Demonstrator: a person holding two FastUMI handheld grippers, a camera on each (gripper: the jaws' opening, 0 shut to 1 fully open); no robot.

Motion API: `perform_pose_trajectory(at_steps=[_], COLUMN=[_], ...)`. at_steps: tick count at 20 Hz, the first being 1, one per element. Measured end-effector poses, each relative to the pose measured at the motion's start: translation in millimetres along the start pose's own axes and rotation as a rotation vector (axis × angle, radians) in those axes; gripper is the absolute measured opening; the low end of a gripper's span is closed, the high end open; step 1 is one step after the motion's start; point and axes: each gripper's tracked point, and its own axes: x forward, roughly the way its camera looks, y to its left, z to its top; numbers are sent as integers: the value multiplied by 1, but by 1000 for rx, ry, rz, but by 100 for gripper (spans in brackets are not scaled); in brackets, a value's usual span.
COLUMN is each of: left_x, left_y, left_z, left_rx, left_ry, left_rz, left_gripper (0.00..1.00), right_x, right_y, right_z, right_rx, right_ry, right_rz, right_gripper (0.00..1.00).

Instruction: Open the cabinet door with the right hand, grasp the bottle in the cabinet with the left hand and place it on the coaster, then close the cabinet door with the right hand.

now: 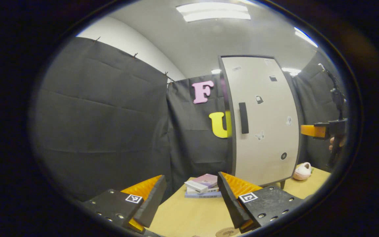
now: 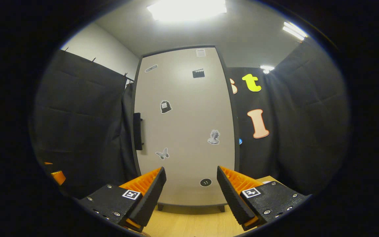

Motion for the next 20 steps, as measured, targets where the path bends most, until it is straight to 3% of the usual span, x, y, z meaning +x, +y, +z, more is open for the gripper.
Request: perform_pose_trajectory(at_steps=[8, 20], left_x=[-9, -11], left_y=[59, 118], left_z=[-13, -33], left_rx=[1, 6], left_ry=[30, 61], left_rz=[93, 159], left_gripper=[90, 90], right_x=[60, 142], right_y=[64, 142], right_z=[24, 48], right_rx=[-4, -41], right_ry=[-10, -22], right_rz=[81, 137], right_gripper=[96, 94])
